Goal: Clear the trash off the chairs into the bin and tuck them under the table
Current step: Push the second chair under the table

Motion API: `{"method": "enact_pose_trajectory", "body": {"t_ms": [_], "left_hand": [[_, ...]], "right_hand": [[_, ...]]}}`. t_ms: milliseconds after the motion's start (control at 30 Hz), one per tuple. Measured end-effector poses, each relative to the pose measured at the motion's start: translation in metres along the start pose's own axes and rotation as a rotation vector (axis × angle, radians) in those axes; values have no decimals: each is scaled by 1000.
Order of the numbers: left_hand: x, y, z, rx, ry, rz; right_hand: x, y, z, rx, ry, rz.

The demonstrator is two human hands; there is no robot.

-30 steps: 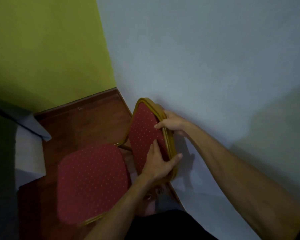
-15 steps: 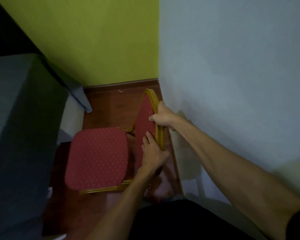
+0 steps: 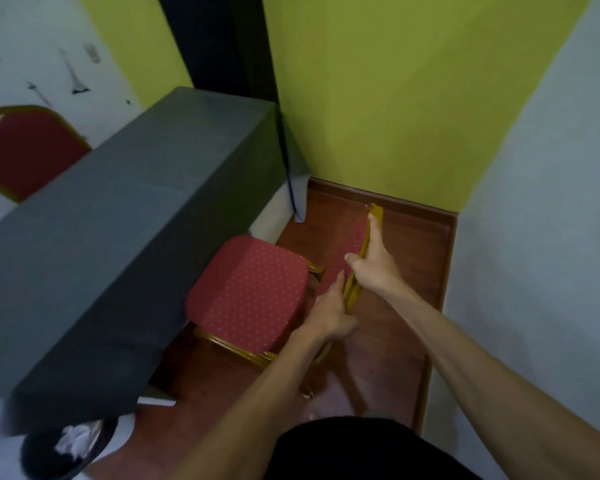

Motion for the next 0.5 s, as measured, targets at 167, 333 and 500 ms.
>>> {"method": "enact_pose_trajectory", "body": {"t_ms": [167, 333, 500], "left_hand": [[33, 10, -35, 53, 34, -18], [65, 18, -72, 50, 21, -58], [83, 24, -91, -232, -147, -113]], "right_hand": [[22, 5, 33, -36, 33, -74], [46, 11, 64, 3, 66, -104], [64, 30, 82, 101, 26, -150]]}}
Point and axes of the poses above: each hand's wrist, its own y-axis towards the middle knuckle, its own z-axis out of the palm, x = y × z, the point moved 3 cm from there along y, towards the middle knuckle, and after that the axes turned 12 degrees about -z, right-handed, at the moved point
